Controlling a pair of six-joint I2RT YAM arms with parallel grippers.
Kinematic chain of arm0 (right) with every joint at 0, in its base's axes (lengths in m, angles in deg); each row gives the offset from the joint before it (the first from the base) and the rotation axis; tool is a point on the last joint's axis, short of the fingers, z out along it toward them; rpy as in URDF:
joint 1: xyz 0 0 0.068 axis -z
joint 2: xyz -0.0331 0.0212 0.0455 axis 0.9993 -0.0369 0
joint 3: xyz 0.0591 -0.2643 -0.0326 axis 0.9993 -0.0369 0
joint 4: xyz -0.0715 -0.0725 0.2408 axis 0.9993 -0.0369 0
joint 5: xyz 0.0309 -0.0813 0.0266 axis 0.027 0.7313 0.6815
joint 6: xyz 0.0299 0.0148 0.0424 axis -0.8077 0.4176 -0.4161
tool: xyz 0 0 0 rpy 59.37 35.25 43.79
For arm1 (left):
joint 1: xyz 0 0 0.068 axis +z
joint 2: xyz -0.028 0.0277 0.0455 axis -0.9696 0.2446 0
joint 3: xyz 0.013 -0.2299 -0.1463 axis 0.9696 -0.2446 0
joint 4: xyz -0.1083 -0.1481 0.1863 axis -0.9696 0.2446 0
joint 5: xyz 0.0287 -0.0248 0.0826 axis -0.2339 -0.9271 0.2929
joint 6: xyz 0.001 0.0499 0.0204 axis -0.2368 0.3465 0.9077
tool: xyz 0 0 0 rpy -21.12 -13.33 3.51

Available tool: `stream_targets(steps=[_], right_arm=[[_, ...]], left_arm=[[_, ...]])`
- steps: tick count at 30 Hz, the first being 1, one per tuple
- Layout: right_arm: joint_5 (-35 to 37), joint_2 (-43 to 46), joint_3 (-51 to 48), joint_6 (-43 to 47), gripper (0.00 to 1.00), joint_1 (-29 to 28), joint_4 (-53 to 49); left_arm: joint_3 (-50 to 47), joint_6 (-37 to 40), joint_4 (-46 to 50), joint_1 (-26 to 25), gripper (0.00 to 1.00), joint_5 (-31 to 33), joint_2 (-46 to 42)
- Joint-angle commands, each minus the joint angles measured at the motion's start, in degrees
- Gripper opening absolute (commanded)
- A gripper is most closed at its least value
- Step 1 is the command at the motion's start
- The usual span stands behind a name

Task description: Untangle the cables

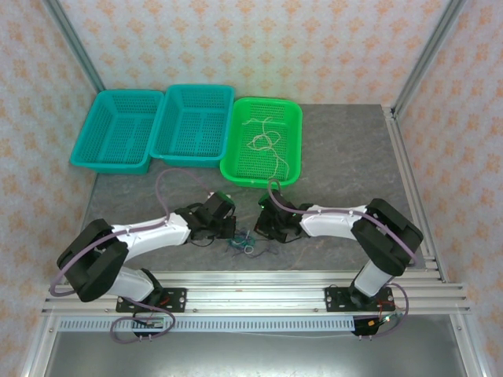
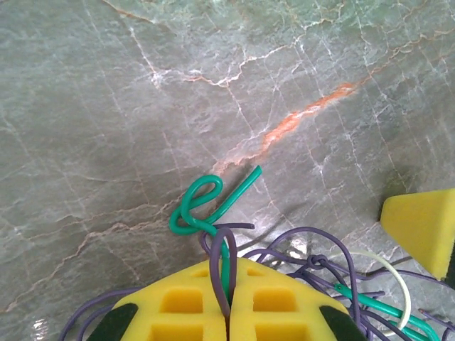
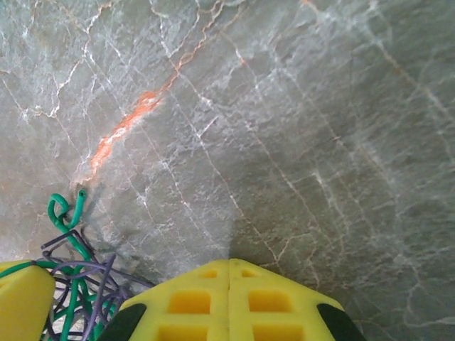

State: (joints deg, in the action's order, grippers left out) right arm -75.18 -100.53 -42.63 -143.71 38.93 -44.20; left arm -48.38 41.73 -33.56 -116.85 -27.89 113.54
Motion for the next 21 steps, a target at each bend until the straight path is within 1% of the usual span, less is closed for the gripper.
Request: stream_targets(steps=[1, 2, 4, 5, 7, 10, 11, 14, 16, 21], right_arm=[[-1.1, 2.6, -0.8, -0.2, 0.16, 0.2, 2.4], [-2.6, 2.7, -0.4, 0.1, 0.25, 0.2, 2.9], [-5.5, 2.4, 0.8, -0.2, 0.38, 0.2, 2.8], [-6.7, 2.1, 1.4, -1.2, 0.41, 0.2, 2.5], [-8.2, 1.8, 1.7, -4.2, 0.44, 0.2, 2.9], [-9.6, 1.5, 1.1, -9.6, 0.5, 0.2, 4.6], [-10.8, 0.9, 1.3, -10.3, 0.5, 0.1, 5.1], [-13.1, -0.1, 2.2, -11.4, 0.51, -0.1, 4.6], [-13.0, 0.1, 2.3, -11.7, 0.53, -0.2, 4.5], [-12.5, 1.6, 2.6, -11.6, 0.66, -0.4, 4.8]], left_arm=[[-1.6, 1.1, -2.0, -0.3, 0.0, 3.0, -2.1], [-2.0, 1.1, -2.7, -0.3, 0.0, 2.7, -2.5], [-2.9, 1.9, -4.3, -0.3, 0.0, 2.0, -3.2], [-3.6, 2.3, -5.5, -0.4, 0.0, 1.7, -3.6], [-5.3, 3.6, -8.3, -0.5, 0.0, 1.2, -4.6], [-8.1, 6.3, -12.1, -0.9, 0.0, 2.3, -6.1], [-8.8, 6.9, -12.8, -0.9, 0.0, 3.0, -6.8], [-10.5, 8.6, -14.6, -1.0, 0.0, 3.7, -9.0], [-10.8, 9.7, -14.3, -1.0, 0.0, 4.2, -9.9], [-11.3, 11.4, -13.3, -1.0, 0.0, 5.2, -10.4]])
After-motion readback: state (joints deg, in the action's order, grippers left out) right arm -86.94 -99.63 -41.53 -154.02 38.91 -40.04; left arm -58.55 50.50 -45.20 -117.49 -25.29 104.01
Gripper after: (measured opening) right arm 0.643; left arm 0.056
